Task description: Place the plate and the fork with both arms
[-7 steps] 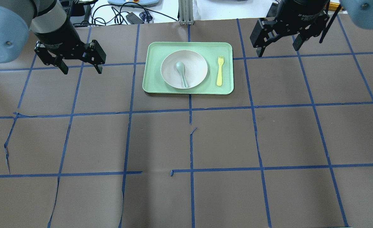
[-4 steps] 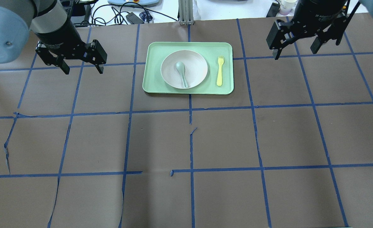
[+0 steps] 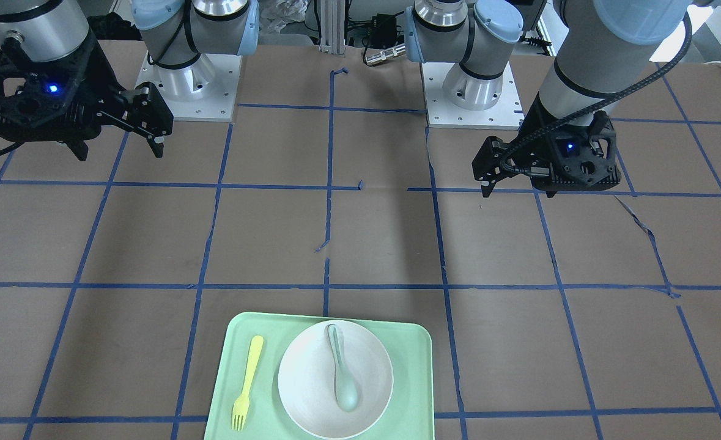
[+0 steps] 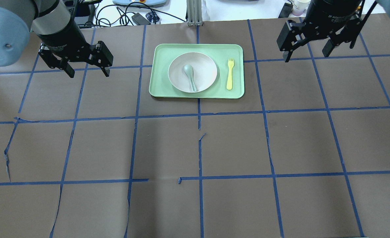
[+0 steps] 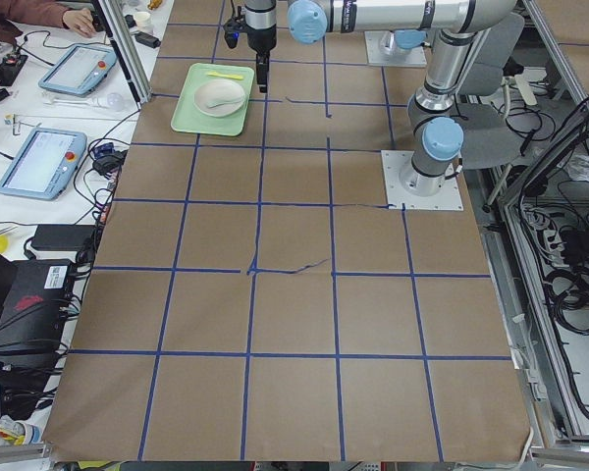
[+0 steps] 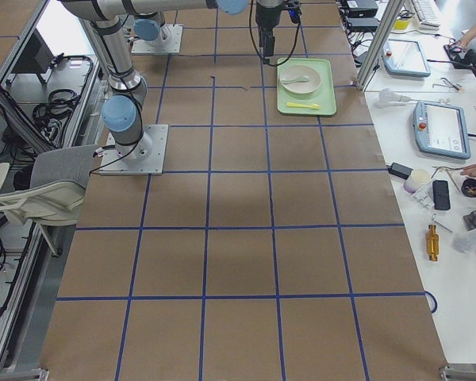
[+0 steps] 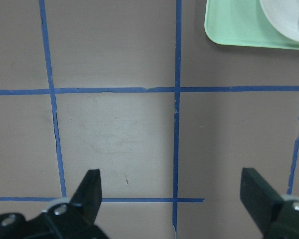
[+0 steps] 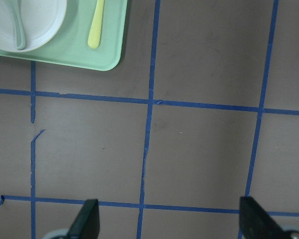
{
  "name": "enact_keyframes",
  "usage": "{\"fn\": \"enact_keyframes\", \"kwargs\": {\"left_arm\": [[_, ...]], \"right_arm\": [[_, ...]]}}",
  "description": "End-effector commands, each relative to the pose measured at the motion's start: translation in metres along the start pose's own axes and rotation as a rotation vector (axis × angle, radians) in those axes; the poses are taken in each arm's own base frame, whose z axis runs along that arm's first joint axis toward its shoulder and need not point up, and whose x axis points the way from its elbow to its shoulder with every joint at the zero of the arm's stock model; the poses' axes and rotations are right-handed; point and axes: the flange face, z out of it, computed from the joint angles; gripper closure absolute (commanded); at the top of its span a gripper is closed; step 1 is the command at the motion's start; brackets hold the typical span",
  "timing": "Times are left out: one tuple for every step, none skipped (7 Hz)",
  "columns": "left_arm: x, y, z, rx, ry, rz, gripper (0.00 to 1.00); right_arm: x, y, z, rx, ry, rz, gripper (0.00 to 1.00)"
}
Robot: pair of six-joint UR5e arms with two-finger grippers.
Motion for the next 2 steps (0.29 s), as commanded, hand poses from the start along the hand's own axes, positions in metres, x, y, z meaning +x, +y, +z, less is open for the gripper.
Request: {"fn": "enact_keyframes", "kwargs": {"left_arm": [[-0.0002,0.0001,-0.0007,0.001,-0.002,0.0,0.0],[0.0007,0.0004,-0.003,0.006,-0.001,0.0,0.0]], "right_arm": [[0.0,-0.0006,-0.0004,0.005,-0.001,0.0,0.0],[0.0,-0.0011,0.0012,0.002,-0.001,0.0,0.0]]}}
